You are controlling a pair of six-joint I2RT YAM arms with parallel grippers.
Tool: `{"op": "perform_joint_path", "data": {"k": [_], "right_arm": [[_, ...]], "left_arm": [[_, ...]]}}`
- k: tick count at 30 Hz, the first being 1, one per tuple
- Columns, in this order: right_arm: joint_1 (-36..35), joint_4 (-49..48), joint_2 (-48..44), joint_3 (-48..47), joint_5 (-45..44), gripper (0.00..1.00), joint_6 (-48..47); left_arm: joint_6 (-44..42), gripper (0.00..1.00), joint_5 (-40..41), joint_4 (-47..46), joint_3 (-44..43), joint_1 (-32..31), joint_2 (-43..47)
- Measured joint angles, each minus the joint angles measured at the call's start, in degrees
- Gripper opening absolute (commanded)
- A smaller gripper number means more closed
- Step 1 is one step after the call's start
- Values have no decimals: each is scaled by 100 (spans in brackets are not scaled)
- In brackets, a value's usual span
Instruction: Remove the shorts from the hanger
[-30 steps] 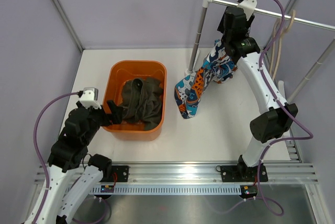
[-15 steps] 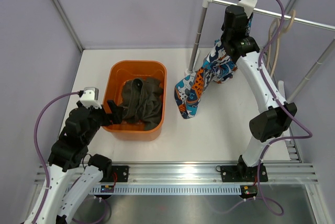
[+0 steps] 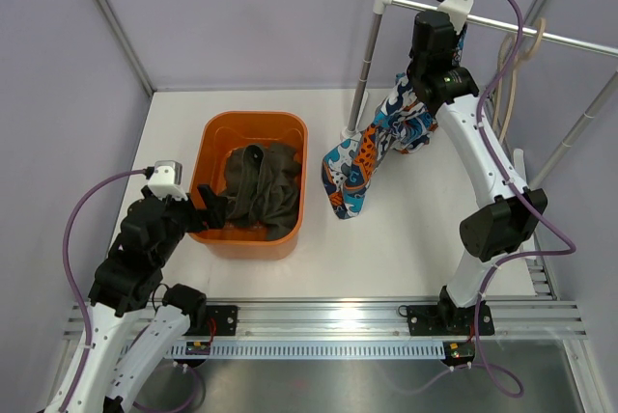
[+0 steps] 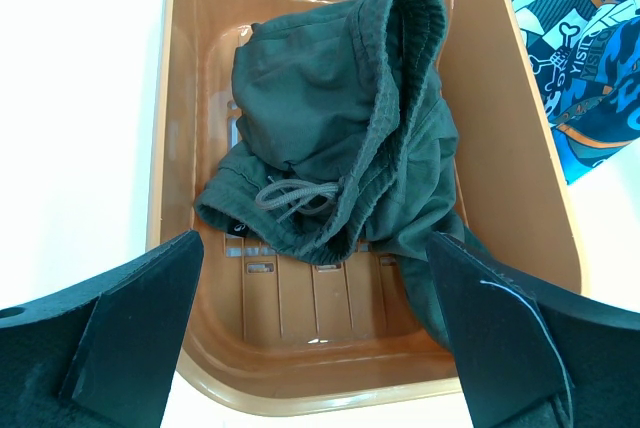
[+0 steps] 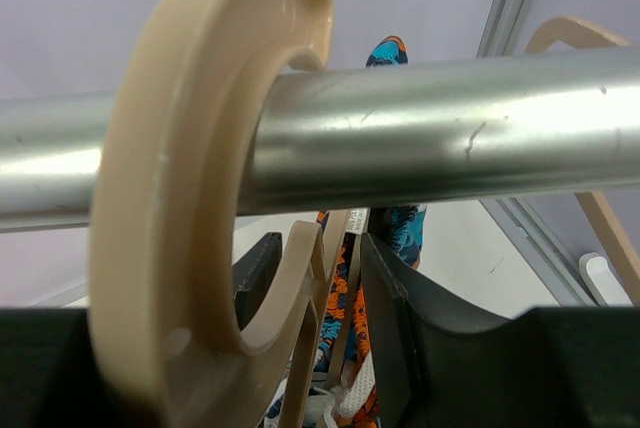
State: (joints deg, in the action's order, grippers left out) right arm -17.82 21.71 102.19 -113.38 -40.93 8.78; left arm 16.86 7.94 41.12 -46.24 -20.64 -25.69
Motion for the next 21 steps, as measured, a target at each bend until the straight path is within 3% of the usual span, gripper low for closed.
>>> {"op": "perform_joint_path", "data": {"k": [7,9,12,16,21], "right_arm": [[15,92,0,-50,-9,40,-4],[20,96,0,-50,-9,32,-11],[22,131,0,-74,-7,28,-26],[28,151,0,-85,-9,6,-50],[33,229,0,-129,-7,0,-50]], "left_arm": [[0,99,2,0,0,0,0],[0,99,2,0,0,0,0],[-2,99,0,0,0,0,0],[0,99,0,-2,0,0,0],[0,99,0,-2,0,-2,0]]}}
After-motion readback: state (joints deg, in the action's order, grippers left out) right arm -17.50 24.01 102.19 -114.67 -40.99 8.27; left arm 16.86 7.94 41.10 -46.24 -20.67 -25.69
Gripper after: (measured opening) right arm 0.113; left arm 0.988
